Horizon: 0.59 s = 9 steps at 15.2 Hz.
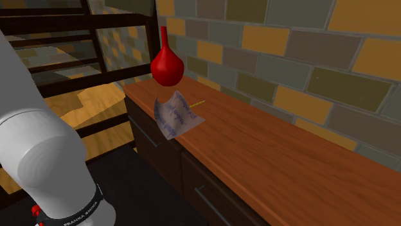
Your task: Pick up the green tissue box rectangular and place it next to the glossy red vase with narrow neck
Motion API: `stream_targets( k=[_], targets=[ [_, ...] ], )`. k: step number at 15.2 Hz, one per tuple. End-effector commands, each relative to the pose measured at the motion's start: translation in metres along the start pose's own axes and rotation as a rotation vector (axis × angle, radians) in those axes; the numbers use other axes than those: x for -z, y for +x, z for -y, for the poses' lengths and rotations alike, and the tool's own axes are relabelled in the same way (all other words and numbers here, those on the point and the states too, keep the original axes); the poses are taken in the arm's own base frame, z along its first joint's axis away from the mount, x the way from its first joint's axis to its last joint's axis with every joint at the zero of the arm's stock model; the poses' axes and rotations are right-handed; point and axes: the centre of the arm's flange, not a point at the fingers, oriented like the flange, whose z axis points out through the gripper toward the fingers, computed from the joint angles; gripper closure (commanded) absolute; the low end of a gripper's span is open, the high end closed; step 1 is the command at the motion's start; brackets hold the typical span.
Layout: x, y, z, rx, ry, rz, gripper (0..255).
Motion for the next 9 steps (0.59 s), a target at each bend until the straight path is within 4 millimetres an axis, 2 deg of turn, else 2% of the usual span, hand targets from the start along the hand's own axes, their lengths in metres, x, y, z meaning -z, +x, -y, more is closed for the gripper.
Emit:
stream_targets(
  k=[1, 3, 9],
  targets=[
    [-0.005, -0.021, 0.019, -0.004, 0.002, -0.001, 255],
    [-0.009, -0.046, 0.040, -0.004, 0.002, -0.001, 255],
    [-0.035, -0.055, 0.024, -0.004, 0.002, -0.001, 255]
  ],
)
